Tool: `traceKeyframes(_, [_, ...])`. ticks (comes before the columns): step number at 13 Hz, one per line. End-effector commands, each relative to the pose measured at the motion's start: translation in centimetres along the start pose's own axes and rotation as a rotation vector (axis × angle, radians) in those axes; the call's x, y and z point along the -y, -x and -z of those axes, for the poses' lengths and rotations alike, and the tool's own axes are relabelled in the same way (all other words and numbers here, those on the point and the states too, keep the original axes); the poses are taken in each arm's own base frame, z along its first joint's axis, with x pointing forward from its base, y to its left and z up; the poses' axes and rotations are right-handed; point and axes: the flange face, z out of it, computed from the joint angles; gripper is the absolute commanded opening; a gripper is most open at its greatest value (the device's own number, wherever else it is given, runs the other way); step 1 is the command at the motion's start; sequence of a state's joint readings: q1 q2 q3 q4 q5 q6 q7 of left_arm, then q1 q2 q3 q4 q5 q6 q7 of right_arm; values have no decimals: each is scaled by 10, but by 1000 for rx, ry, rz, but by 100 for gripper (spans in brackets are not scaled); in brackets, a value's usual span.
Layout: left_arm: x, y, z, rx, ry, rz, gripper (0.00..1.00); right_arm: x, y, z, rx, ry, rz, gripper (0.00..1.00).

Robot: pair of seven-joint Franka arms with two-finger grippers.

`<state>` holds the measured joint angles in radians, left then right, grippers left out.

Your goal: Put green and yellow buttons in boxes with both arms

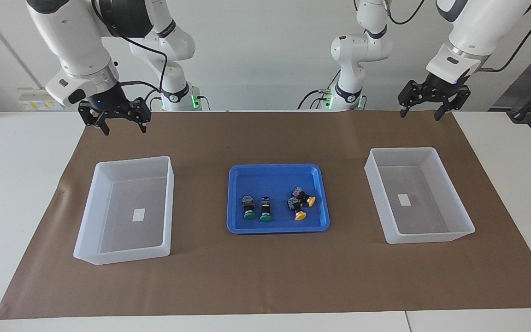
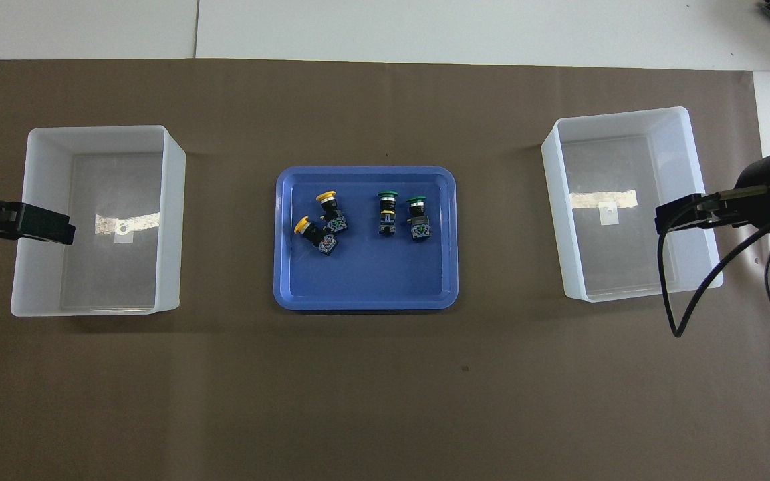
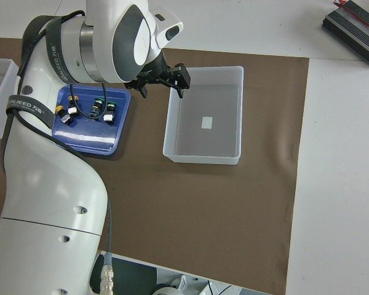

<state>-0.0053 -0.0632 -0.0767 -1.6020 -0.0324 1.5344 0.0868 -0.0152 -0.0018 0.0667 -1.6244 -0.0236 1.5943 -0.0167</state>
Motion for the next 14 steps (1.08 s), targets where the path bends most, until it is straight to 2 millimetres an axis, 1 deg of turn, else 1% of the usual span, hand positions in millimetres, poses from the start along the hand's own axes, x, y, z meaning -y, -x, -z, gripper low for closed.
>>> traceKeyframes(1, [1, 8, 1, -7, -10, -16, 100, -2, 2, 0, -1, -13, -6, 100])
traceKeyframes(14, [1, 9, -1, -2, -10, -9, 100, -2, 2, 0, -1, -13, -6, 100])
